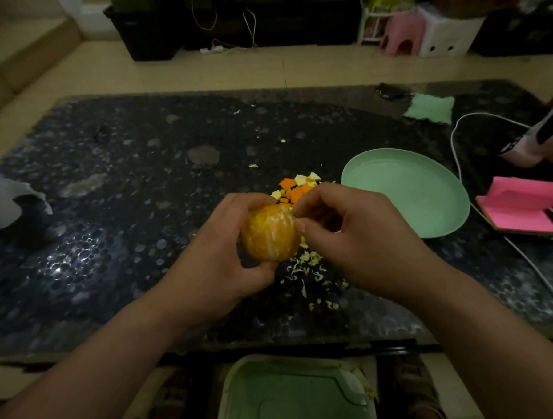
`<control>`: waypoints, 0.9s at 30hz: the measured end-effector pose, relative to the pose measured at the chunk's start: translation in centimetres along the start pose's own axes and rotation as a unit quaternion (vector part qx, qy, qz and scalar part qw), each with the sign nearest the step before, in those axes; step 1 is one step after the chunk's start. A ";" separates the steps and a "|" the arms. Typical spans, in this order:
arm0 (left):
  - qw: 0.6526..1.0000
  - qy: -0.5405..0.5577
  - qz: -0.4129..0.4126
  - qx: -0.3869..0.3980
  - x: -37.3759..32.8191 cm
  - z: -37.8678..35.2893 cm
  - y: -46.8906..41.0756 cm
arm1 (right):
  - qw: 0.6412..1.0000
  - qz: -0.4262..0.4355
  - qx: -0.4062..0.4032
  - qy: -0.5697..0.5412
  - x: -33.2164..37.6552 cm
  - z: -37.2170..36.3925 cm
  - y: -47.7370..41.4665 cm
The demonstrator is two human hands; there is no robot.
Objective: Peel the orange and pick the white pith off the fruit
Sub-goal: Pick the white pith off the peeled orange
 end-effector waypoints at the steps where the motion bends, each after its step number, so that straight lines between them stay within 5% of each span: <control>1: 1.000 -0.002 0.002 0.000 0.0 0.0 0.0 | 1.000 0.004 0.004 -0.001 0.1 0.1 0.1; 15: 0.996 -0.073 -0.026 0.037 0.4 0.1 0.2 | 0.969 0.119 0.041 0.214 0.9 0.1 0.0; 22: 0.996 -0.071 -0.032 0.048 0.1 -0.1 0.3 | 0.974 0.117 0.035 0.189 0.7 -0.2 -0.1; 27: 0.998 -0.046 -0.036 0.039 -0.2 0.4 0.5 | 0.994 0.039 0.032 0.098 -0.2 0.0 -0.3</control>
Point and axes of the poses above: each hand's wrist, its own y-axis away from the middle knuckle, its own z-axis out of the back of the hand, x = y × z, the point moved 1 cm from there along -y, towards the middle knuckle, and after that the axes turned 5 degrees about y, right-handed, at the moved point
